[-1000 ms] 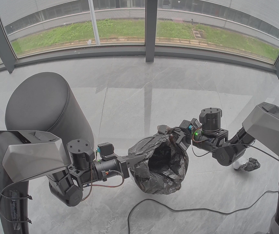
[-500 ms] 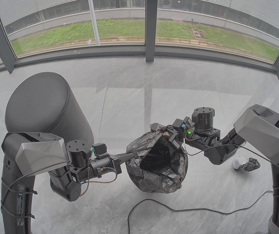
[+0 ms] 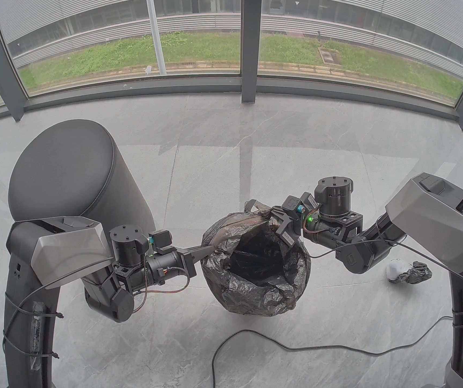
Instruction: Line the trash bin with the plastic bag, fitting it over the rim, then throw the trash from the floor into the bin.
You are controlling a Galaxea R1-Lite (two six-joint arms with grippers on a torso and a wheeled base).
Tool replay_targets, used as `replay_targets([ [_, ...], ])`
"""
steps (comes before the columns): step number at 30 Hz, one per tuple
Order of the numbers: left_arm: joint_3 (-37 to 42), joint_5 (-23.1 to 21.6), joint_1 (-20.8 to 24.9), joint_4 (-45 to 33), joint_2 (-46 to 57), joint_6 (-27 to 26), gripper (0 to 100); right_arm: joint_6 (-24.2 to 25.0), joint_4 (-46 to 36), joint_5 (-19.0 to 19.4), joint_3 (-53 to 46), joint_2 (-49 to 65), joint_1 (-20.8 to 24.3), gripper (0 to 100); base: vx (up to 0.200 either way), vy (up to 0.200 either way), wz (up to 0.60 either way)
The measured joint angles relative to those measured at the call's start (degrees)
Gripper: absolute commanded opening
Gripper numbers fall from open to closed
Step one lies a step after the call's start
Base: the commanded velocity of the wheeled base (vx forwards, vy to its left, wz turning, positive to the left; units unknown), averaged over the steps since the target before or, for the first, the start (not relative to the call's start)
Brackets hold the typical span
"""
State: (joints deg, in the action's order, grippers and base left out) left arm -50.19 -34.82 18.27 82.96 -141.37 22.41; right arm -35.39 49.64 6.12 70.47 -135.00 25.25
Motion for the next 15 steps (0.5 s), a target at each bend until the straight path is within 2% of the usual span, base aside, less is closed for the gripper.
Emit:
replay_targets([
  [15,-8.77,1.6,-1.22,-3.32,-3.94,-0.02,100,0.24,-0.45,-0.46,2.93,-1.63,-0.52,0,0.0,0.0,0.0],
])
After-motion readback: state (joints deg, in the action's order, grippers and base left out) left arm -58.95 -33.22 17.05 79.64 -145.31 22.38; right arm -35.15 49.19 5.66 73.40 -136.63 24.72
